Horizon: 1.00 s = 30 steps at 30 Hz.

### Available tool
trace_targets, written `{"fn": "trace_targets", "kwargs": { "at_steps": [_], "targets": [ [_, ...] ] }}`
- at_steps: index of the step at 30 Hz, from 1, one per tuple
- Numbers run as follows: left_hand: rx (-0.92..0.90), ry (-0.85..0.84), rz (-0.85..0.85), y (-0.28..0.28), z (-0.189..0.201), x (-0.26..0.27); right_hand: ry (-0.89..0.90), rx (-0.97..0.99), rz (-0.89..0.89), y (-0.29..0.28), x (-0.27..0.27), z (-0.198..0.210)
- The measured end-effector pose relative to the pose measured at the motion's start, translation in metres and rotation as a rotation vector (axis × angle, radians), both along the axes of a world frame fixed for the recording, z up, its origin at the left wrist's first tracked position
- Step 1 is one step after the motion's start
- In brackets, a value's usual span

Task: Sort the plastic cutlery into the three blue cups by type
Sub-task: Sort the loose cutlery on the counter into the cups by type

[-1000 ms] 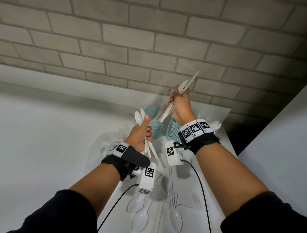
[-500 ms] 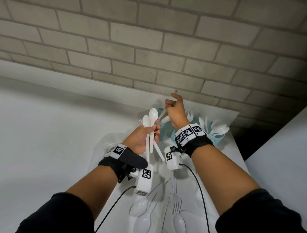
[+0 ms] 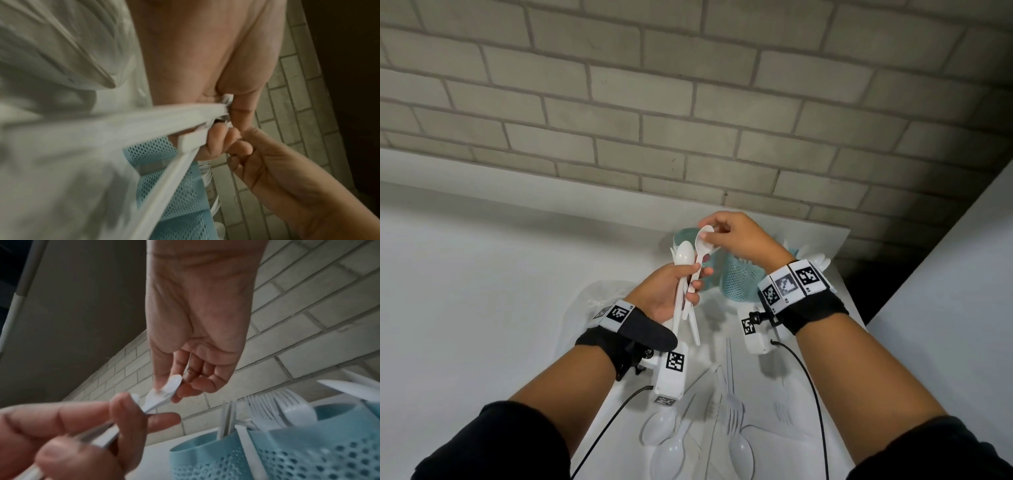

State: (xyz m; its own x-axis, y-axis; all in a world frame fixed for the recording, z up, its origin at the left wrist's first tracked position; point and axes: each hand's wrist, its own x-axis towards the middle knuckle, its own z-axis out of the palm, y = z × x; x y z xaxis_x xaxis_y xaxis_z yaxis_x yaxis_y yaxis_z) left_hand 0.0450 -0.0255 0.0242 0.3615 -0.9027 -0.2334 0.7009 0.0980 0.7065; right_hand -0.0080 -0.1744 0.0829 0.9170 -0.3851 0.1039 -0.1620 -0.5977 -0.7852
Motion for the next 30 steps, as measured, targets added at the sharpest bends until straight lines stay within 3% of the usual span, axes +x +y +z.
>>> {"fn": "trace_targets", "kwargs": {
  "at_steps": [3,7,12,16,18,22,27,30],
  "targets": [
    [0.007,-0.021,-0.011,-0.002,0.005,-0.007,0.06,-0.006,-0.062,0.001,-0.011,-0.002],
    [0.17,-0.365,0.099,-0.009,0.004,-0.021,0.104,0.041,-0.179,0.009,-0.024,-0.011],
    [0.215,-0.706,0.028,-0.011,-0.003,-0.033,0.113,0.118,-0.286,0.018,-0.04,-0.015],
    [0.243,-0.903,-0.022,-0.011,-0.002,-0.042,0.186,0.088,-0.314,0.02,-0.048,-0.019],
    [0.239,-0.961,-0.037,-0.011,-0.001,-0.046,0.192,0.164,-0.265,0.021,-0.051,-0.022],
    [0.236,-1.009,-0.071,-0.014,0.0,-0.053,0.185,0.28,-0.132,0.02,-0.059,-0.028],
    [0.223,-0.922,-0.029,-0.015,-0.004,-0.054,0.148,0.589,-0.156,0.012,-0.065,-0.033],
    [0.2,-0.825,-0.028,-0.017,-0.007,-0.051,0.124,0.573,-0.174,0.009,-0.065,-0.035]
  ]
}}
